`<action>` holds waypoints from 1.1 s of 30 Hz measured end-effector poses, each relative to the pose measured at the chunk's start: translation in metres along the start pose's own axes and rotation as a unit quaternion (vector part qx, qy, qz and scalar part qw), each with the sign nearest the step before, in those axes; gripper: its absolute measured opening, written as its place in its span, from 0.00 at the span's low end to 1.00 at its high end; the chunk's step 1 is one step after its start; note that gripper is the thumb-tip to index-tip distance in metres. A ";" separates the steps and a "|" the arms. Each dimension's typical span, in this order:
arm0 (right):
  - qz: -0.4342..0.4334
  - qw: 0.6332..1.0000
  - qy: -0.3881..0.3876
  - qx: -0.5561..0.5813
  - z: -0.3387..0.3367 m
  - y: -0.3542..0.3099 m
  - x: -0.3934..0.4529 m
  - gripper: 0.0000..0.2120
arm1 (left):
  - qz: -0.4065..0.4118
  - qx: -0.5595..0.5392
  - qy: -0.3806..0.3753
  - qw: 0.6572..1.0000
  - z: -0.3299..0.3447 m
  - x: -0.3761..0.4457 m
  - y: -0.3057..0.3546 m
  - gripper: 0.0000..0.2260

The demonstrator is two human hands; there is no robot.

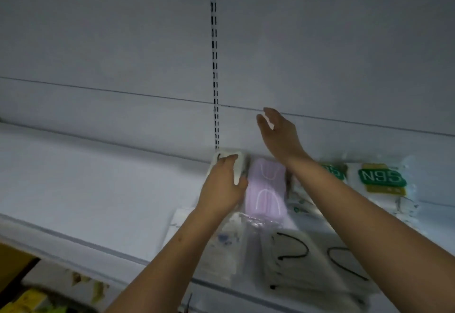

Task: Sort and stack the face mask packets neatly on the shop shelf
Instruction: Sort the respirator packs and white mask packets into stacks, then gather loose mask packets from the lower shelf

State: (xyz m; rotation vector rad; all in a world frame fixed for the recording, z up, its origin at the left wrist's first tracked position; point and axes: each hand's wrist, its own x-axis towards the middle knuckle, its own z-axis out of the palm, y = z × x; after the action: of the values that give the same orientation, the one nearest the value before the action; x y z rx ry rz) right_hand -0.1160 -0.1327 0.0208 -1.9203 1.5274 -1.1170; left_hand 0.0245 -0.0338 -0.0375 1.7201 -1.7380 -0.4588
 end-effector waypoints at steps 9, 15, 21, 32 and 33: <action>-0.005 0.977 0.200 -0.073 -0.149 0.024 -0.119 0.23 | 0.241 -0.168 -0.135 0.946 0.092 -0.107 0.104 0.20; 0.084 0.947 0.276 -0.140 -0.229 0.080 -0.260 0.23 | 0.323 -0.216 -0.331 0.860 0.172 -0.207 0.146 0.14; 0.180 0.901 0.363 -0.154 -0.290 0.147 -0.379 0.22 | 0.320 -0.180 -0.419 0.830 0.243 -0.274 0.176 0.15; 0.314 0.792 0.520 -0.056 -0.428 0.352 -0.499 0.18 | 0.257 -0.097 -0.515 0.812 0.453 -0.338 0.267 0.16; 0.337 0.774 0.534 -0.040 -0.440 0.380 -0.506 0.18 | 0.239 -0.091 -0.517 0.817 0.478 -0.340 0.278 0.15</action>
State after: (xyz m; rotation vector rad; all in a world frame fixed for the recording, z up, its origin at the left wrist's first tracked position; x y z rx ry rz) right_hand -0.7259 0.2966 -0.1731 -0.4590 2.5269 -1.8633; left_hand -0.5189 0.2306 -0.2732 0.7993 -2.6250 -1.4392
